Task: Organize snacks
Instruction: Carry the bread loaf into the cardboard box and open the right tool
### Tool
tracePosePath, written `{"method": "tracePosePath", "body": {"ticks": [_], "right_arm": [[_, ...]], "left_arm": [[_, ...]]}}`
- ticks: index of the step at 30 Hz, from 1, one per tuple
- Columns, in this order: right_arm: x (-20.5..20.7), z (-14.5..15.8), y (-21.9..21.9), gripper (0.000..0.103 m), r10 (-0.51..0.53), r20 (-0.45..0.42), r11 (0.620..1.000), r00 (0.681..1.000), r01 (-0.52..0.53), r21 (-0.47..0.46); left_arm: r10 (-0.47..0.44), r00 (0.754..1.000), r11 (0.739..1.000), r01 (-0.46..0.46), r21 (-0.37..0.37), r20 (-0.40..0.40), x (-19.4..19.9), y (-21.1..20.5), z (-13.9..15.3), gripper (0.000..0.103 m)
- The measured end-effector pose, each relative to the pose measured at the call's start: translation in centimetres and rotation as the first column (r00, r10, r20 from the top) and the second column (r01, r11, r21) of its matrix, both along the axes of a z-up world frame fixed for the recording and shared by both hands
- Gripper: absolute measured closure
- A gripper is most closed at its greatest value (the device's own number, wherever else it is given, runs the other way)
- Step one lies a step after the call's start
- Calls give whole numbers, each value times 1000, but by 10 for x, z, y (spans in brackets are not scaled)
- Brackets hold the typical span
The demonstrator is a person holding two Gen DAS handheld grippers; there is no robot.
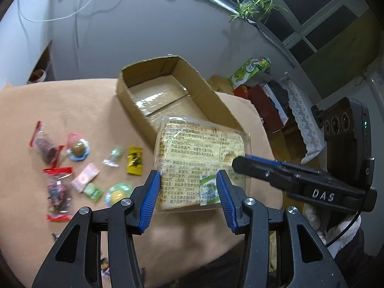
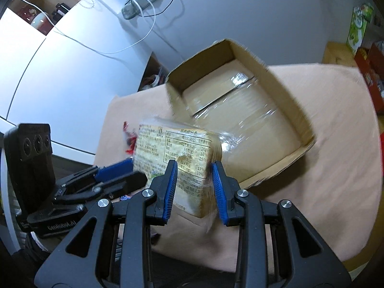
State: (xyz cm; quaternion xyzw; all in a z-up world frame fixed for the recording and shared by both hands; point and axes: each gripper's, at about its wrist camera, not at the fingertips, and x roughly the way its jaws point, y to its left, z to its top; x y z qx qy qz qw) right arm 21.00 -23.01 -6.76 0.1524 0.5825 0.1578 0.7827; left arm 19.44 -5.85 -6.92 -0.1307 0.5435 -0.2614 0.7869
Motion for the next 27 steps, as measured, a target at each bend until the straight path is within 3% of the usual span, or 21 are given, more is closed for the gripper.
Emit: {"method": "tracePosePath", "body": {"ticks": [4, 13, 27], "right_arm": [[19, 9, -15, 71, 12, 27, 999, 1000, -11, -30], [53, -2, -30, 71, 39, 32, 994, 999, -35, -106], [69, -32, -44, 71, 30, -7, 976, 1000, -31, -214]], "left_arm": [[-1, 1000, 999, 0, -36, -26, 9, -17, -7, 57], [-16, 999, 1000, 15, -21, -47, 24, -53, -21, 57], [-54, 998, 995, 57, 77, -36, 30, -78, -36, 57]]}}
